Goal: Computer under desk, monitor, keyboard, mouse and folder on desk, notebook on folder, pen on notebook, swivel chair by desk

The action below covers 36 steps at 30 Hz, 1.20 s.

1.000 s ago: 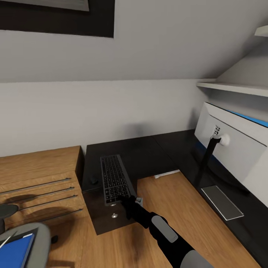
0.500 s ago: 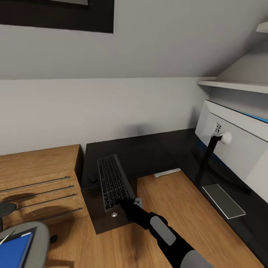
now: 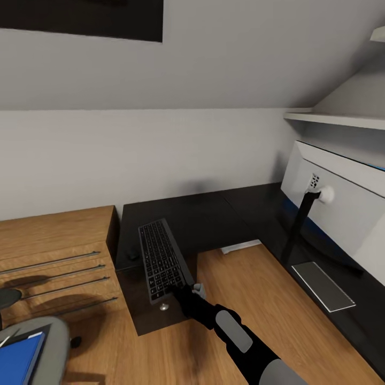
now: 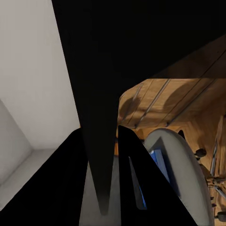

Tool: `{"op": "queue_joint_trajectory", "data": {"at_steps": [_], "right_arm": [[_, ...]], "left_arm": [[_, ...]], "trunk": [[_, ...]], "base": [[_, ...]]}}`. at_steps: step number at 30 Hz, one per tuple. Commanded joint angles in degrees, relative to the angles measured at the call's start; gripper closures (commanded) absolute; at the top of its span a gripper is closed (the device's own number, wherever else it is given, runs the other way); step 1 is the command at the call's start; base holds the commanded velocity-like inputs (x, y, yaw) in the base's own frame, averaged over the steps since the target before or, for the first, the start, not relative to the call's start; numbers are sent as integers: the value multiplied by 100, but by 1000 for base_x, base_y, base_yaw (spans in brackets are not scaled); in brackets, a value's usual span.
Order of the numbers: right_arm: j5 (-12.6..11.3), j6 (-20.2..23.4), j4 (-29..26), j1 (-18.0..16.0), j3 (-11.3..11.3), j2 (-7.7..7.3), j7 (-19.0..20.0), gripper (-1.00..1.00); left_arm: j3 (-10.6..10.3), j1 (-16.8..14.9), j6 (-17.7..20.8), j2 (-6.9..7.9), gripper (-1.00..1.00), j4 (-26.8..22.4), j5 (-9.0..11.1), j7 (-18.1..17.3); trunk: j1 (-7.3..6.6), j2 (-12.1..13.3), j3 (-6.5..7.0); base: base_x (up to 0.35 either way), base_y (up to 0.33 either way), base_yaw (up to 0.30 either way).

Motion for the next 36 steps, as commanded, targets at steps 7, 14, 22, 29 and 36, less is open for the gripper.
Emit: {"op": "queue_joint_trajectory", "data": {"at_steps": [7,14,22,29,36], "right_arm": [[-33,14,15,-5,3,-10,154,100],[-33,14,18,-5,2,-11,160,100],[-33,14,19,-5,2,-11,161,100],[-33,14,13,-5,2,-11,161,100],[-33,14,13,-5,2,-11,161,100]], "left_arm": [[-10,2,-18,10,-100,140,51,3],[-10,2,-18,12,-100,175,45,-6],[-10,2,-20,12,-100,177,45,-7],[-10,2,-18,12,-100,180,45,-8],[-10,2,-25,19,-100,186,52,-4]], "trunk": [[0,-3,-5],[0,-3,-5],[0,-3,-5],[0,-3,-5],[0,-3,-5]], "base": [[0,0,0],[137,0,0],[67,0,0],[154,0,0],[146,0,0]]}}
